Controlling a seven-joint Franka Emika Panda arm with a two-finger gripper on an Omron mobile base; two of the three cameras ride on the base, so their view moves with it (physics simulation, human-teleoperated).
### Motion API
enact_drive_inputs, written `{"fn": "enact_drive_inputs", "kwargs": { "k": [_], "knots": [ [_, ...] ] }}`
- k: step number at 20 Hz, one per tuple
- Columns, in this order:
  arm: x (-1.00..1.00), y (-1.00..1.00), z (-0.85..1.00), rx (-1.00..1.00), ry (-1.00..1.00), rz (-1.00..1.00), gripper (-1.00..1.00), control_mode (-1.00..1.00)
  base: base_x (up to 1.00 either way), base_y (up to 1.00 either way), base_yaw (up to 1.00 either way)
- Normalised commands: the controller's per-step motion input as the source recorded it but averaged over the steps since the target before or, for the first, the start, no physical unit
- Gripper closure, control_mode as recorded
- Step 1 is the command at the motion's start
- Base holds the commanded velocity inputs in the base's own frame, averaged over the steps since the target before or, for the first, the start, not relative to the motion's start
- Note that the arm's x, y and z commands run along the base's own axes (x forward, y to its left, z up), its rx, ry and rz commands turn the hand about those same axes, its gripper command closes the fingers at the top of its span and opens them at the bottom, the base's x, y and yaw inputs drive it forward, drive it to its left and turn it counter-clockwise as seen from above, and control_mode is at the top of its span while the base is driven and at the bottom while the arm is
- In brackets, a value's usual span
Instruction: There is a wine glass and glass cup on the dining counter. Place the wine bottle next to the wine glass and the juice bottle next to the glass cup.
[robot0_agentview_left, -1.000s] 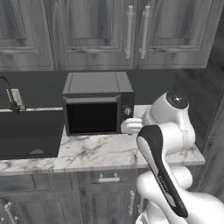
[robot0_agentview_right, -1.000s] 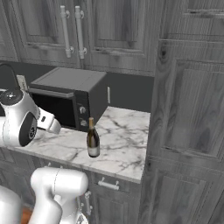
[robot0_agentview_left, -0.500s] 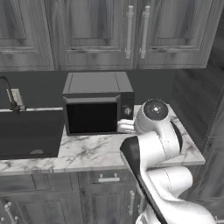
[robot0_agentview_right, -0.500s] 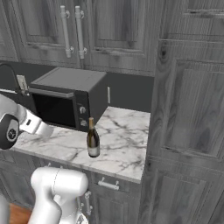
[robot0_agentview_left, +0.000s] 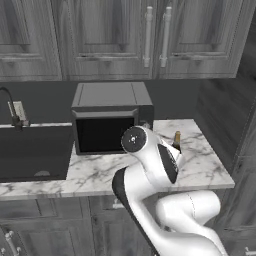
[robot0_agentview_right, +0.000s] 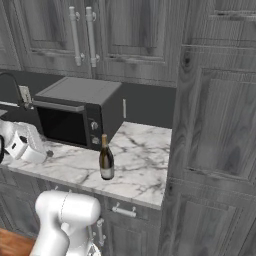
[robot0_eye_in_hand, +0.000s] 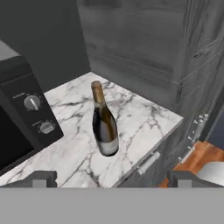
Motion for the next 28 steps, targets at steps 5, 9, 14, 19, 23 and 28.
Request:
{"fn": "enact_drive_inputs", "kwargs": {
  "k": [5, 9, 14, 19, 23, 28],
  "knots": [
    [0.11, 0.0, -0.15, -0.02, -0.11, -0.36, -1.0, -1.0, 0.0, 0.0, 0.0],
    [0.11, -0.05, -0.1, 0.0, -0.09, -0.27, -1.0, -1.0, 0.0, 0.0, 0.0],
    [0.1, -0.2, -0.01, 0.0, 0.0, -0.14, -1.0, -1.0, 0.0, 0.0, 0.0],
    [0.0, -0.29, -0.04, 0.0, 0.0, -0.01, -1.0, -1.0, 0.0, 0.0, 0.0],
    [0.11, -0.24, -0.2, 0.0, 0.01, 0.0, -1.0, -1.0, 0.0, 0.0, 0.0],
    [0.18, -0.23, -0.29, 0.0, 0.0, 0.01, -1.0, -1.0, 0.0, 0.0, 0.0]
  ]
}}
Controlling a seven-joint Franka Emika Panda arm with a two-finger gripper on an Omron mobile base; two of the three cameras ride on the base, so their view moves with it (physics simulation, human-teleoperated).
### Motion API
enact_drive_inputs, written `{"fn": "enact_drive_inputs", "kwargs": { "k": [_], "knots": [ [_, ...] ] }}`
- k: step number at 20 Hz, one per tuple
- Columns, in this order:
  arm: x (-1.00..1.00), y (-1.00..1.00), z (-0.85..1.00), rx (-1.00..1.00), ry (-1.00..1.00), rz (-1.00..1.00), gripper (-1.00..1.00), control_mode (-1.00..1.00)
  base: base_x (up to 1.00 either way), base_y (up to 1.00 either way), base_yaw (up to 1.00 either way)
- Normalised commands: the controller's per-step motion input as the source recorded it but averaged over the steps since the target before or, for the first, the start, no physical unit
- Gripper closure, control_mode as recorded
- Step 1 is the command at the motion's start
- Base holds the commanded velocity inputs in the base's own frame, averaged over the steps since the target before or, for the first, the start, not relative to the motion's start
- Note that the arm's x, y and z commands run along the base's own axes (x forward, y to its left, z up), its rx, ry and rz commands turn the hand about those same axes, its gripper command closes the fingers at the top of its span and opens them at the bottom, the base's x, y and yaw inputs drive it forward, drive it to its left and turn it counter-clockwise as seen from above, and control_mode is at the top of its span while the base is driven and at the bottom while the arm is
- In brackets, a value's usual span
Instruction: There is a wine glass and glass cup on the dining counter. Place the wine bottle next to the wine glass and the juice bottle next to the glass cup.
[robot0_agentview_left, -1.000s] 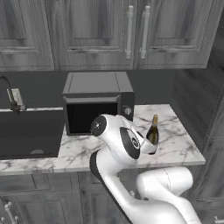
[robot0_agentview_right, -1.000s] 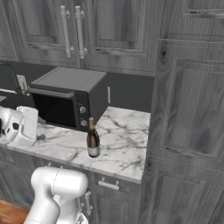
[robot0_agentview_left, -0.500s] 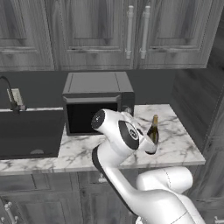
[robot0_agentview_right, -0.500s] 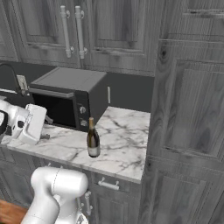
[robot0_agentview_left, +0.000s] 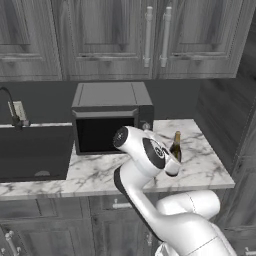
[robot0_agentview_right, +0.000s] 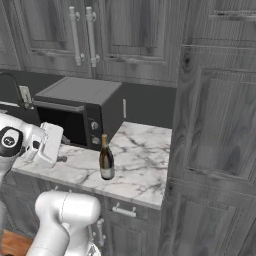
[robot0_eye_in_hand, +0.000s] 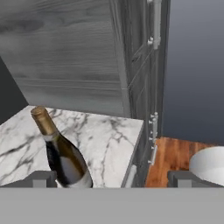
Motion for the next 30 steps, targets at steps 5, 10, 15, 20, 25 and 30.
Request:
{"fn": "enact_drive_inputs", "kwargs": {
  "k": [5, 10, 15, 20, 25, 30],
  "knots": [
    [0.2, -0.29, -0.25, 0.0, 0.0, 0.02, -1.0, -1.0, 0.0, 0.0, 0.0],
    [0.23, -0.29, -0.17, 0.0, 0.0, 0.01, -1.0, -1.0, 0.0, 0.0, 0.0],
    [0.27, -0.21, -0.16, 0.0, 0.0, 0.0, -1.0, -1.0, 0.0, 0.0, 0.0],
    [0.25, -0.11, -0.18, 0.0, 0.0, 0.0, -1.0, -1.0, 0.0, 0.0, 0.0],
    [0.22, -0.02, -0.16, -0.01, 0.0, 0.0, -1.0, -1.0, 0.0, 0.0, 0.0],
    [0.29, -0.01, -0.13, 0.0, 0.0, 0.0, -1.0, -1.0, 0.0, 0.0, 0.0]
  ]
}}
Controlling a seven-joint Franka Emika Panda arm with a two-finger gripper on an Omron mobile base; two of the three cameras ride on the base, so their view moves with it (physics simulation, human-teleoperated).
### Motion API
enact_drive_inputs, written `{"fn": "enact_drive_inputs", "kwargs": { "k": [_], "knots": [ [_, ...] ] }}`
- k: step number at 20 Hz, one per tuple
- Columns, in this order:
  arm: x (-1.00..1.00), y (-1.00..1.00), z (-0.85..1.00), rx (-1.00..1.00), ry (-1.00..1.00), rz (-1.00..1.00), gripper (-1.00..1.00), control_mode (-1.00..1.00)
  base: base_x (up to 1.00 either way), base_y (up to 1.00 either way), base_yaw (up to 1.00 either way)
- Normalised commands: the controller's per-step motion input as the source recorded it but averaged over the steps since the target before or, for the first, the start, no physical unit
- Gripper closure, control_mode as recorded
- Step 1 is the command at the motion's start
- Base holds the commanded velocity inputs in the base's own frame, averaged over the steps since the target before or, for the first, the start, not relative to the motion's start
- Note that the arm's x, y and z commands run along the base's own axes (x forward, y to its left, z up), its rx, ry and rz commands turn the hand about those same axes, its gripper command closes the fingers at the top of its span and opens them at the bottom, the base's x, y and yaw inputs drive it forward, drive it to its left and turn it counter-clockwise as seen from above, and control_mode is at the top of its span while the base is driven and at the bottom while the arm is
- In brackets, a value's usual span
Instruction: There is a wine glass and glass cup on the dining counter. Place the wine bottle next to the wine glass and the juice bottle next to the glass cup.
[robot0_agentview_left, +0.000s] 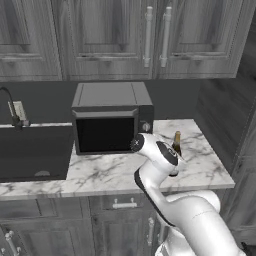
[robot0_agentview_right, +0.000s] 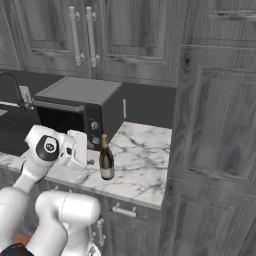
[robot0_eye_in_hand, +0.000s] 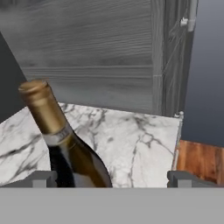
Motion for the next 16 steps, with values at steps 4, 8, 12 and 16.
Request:
{"fn": "enact_drive_inputs", "kwargs": {
  "k": [4, 8, 12, 16],
  "knots": [
    [0.36, 0.0, -0.11, 0.0, 0.01, 0.0, -1.0, -1.0, 0.0, 0.0, 0.0],
    [0.28, 0.0, -0.14, -0.01, 0.03, 0.0, -1.0, -1.0, 0.0, 0.0, 0.0],
    [0.27, 0.0, -0.14, -0.01, 0.01, 0.0, -1.0, -1.0, 0.0, 0.0, 0.0],
    [0.24, 0.0, -0.11, -0.01, 0.0, 0.0, -1.0, -1.0, 0.0, 0.0, 0.0]
  ]
}}
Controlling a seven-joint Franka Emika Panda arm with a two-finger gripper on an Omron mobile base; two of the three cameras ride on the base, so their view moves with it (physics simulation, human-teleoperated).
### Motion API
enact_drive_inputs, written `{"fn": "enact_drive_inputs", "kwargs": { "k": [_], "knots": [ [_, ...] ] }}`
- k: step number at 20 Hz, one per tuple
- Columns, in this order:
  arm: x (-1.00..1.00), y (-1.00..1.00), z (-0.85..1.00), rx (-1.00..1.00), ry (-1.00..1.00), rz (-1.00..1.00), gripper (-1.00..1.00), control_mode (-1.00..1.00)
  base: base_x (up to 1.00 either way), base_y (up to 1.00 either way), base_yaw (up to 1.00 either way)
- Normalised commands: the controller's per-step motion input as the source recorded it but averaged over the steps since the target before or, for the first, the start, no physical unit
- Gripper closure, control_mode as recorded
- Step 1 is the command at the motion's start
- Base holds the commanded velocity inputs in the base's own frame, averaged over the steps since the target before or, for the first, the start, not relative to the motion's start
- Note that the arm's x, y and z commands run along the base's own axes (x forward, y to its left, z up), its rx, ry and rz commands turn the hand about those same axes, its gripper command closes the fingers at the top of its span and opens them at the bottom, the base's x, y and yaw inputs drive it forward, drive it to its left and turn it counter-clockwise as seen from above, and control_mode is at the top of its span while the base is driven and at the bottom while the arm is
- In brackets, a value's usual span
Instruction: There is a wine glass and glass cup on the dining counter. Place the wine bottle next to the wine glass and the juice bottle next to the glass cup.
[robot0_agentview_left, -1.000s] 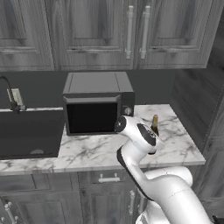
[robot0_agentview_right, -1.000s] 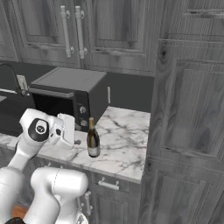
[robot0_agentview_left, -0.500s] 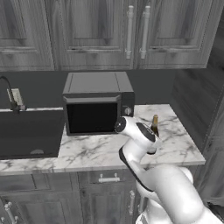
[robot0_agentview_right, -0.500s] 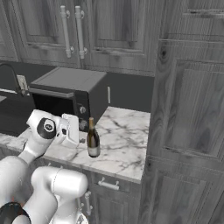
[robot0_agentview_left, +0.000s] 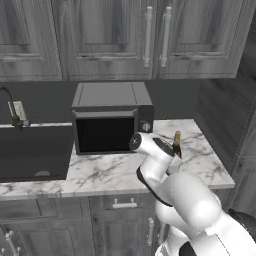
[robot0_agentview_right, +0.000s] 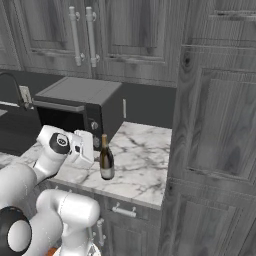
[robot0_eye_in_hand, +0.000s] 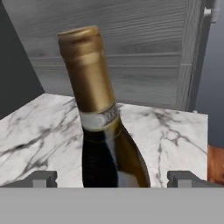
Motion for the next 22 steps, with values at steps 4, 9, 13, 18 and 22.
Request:
{"fn": "enact_drive_inputs", "kwargs": {
  "k": [4, 9, 13, 18, 22],
  "knots": [
    [0.11, -0.03, -0.09, -0.01, 0.0, 0.0, -1.0, -1.0, 0.0, 0.0, 0.0],
    [0.0, -0.06, -0.08, -0.02, 0.0, -0.01, -1.0, -1.0, 0.0, 0.0, 0.0],
    [0.0, -0.05, -0.07, -0.02, 0.0, -0.02, -1.0, -1.0, 0.0, 0.0, 0.0],
    [0.0, -0.07, -0.06, -0.01, 0.0, -0.02, -1.0, -1.0, 0.0, 0.0, 0.0],
    [0.01, -0.09, -0.03, 0.0, 0.0, 0.0, -1.0, -1.0, 0.0, 0.0, 0.0]
  ]
}}
